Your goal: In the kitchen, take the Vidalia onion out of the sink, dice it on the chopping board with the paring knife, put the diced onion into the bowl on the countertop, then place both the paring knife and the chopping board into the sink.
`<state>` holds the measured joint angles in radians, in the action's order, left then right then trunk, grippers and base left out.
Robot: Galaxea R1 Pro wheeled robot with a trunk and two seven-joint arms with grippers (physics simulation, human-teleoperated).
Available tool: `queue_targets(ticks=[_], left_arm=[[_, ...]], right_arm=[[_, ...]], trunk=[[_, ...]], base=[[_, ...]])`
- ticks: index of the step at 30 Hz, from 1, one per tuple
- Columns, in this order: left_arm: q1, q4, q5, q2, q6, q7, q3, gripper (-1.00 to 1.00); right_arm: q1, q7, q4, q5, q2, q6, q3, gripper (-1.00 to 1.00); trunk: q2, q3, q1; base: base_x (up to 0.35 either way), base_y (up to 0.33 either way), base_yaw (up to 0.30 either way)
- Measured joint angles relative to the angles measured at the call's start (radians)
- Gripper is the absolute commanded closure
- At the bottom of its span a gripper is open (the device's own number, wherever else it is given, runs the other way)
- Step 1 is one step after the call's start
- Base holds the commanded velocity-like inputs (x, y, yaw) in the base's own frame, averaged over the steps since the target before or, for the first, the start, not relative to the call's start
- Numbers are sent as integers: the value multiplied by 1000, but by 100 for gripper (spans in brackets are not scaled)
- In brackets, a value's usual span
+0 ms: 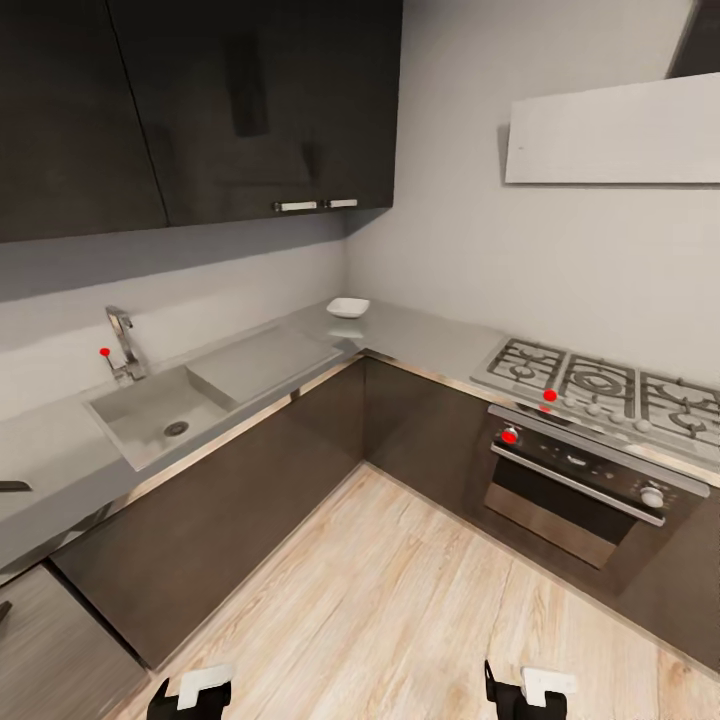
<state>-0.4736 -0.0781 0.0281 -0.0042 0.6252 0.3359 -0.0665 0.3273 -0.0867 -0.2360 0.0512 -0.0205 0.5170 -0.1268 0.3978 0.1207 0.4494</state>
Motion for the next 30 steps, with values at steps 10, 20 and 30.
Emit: queue_targets(ticks=[10,20,30], left_arm=[[0,0,0,-1,0,0,0,-100],[10,-1,2,14,-383,-142,2,-100],[211,-1,2,60,-556,-303,2,-100]], right_arm=[[0,0,0,0,0,0,0,-100],[0,0,0,0,-1,-2,-1,-100],[0,-1,-2,0,-1,-9,-13,-100]], trunk=[[0,0,0],[0,0,0],[0,0,0]], base=[[0,0,0],[0,0,0],[0,0,0]])
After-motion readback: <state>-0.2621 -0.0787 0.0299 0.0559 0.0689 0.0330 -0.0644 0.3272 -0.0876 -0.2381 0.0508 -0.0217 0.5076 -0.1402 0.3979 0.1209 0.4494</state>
